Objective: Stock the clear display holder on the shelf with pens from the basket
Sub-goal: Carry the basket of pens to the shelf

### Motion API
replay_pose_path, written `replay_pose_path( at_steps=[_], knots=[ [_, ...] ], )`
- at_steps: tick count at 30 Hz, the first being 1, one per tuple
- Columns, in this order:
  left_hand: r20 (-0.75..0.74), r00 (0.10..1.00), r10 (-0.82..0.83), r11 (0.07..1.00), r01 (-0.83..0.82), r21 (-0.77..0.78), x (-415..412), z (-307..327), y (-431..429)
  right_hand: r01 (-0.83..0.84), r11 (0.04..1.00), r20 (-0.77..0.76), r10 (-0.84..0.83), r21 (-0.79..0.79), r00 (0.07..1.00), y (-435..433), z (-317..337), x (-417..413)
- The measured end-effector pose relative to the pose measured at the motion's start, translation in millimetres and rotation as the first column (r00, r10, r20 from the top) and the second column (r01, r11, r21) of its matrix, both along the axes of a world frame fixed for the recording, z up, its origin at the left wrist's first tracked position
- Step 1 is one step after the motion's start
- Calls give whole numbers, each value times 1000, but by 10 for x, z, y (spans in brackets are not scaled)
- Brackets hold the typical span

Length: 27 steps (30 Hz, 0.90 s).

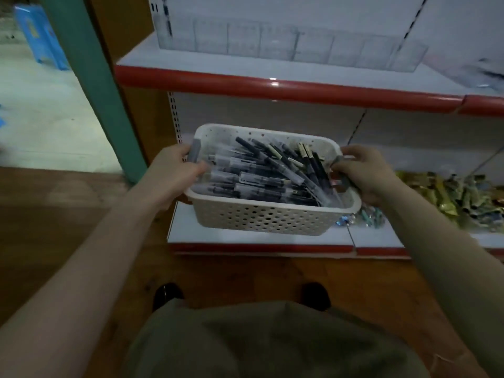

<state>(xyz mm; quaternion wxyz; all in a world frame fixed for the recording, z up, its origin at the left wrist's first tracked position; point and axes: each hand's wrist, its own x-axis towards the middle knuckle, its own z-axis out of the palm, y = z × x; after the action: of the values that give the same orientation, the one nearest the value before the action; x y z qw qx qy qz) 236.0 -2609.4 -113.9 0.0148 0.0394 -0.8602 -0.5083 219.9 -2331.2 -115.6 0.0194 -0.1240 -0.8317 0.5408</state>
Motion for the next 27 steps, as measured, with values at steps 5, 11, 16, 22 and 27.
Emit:
replay_pose_path(
  at_steps=[5, 11, 16, 22, 27],
  knots=[
    [170, 985, 30, 993, -11, -114, 43, -1098, 73, 28, 999, 139, -25, -20, 990, 46, -1072, 96],
    [408, 908, 95, 994, -65, -88, 114, -2576, 119, 111, 993, 358, -90, -38, 929, 32, -2512, 178],
    [631, 765, 127, 991, -126, -47, 107, -3571, 151, 117, 993, 459, -117, 28, 881, 31, -3552, 197],
    [770, 623, 136, 982, -188, -22, 0, -4381, 171, 112, 993, 546, -108, 26, 831, -9, -4397, 140],
    [788, 605, 118, 990, -137, -43, -94, -4813, 170, 91, 995, 588, -100, 46, 802, -23, -4851, 5]
  ],
)
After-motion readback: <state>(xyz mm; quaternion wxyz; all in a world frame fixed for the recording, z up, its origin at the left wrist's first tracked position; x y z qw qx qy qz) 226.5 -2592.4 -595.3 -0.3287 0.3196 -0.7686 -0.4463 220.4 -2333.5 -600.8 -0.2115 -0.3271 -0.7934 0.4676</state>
